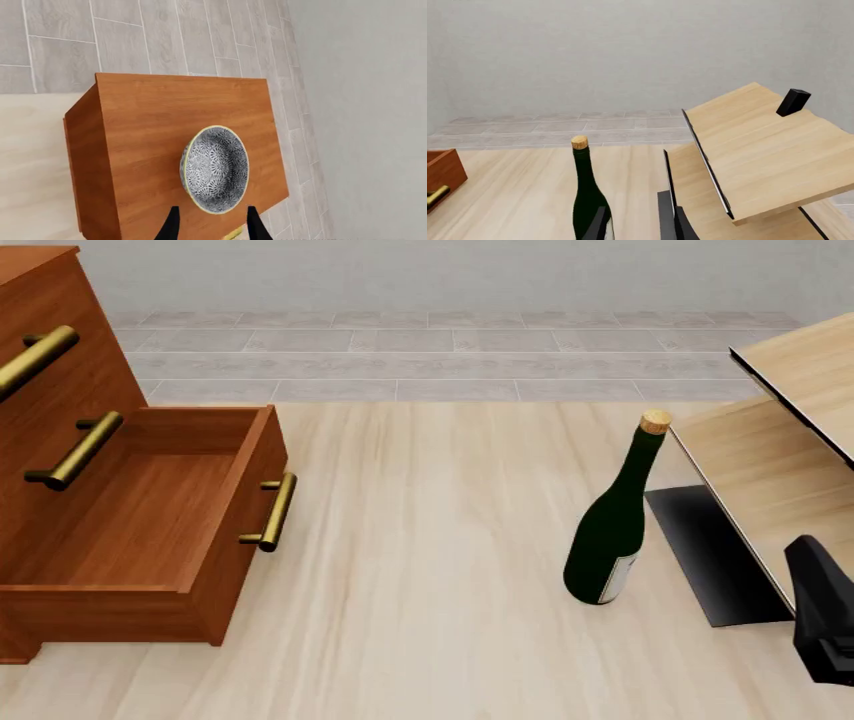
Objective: Put the bowl on top of the cabinet.
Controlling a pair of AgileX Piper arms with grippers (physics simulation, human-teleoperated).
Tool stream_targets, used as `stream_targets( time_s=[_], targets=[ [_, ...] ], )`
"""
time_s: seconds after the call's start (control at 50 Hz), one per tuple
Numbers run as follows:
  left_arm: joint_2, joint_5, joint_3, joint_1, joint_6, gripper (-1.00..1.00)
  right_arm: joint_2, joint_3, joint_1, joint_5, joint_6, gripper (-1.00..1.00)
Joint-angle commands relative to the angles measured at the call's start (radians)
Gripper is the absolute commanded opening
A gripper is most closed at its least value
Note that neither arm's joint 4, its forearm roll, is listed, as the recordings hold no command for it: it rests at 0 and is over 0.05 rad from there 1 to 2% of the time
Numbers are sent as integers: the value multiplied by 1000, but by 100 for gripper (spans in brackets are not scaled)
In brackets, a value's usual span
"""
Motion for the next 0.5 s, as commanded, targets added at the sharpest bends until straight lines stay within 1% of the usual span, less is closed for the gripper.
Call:
stream_targets(
  time_s=[0.02, 0.04, 0.08, 0.1, 0.14, 0.16, 0.22, 0.24, 0.28, 0.32, 0.34, 0.36, 0.38, 0.4, 0.44, 0.5],
  targets=[
    [-43, 0, -13, -5, 4, 100, 0, -3, -3, 1, 5, 100],
    [-45, 0, -14, -23, -5, 100, 0, -4, -3, 1, 6, 100],
    [-53, 0, -19, -15, -2, 100, 0, 1, -3, -4, 6, 100],
    [-55, 0, -24, -30, -10, 100, 0, 1, -3, -5, 6, 100],
    [-64, 0, -38, -18, -10, 100, 0, 0, -3, -4, 6, 100],
    [-69, 0, -36, -49, -17, 100, 0, 0, -3, -4, 7, 100],
    [-79, 0, -46, -29, -10, 100, 0, -2, -5, -4, 10, 100],
    [-86, 0, -49, -64, -18, 100, 0, 0, -6, -6, 10, 100],
    [-92, 0, -57, -47, -16, 100, 0, 1, -6, -8, 10, 100],
    [-95, 0, -53, -76, -23, 100, 0, 1, -5, -8, 10, 100],
    [-98, 0, -59, -60, -16, 100, 0, 1, -5, -8, 10, 100],
    [-104, 0, -52, -68, -19, 100, 0, 1, -5, -8, 10, 100],
    [-103, 0, -67, -85, -13, 100, 0, 1, -5, -9, 10, 100],
    [-110, 0, -61, -69, -11, 100, 0, 2, -6, -10, 10, 100],
    [-113, 0, -65, -89, -10, 100, 0, 2, -6, -10, 10, 100],
    [-119, 0, -68, -87, -10, 100, 0, 0, -6, -8, 10, 100]
  ],
)
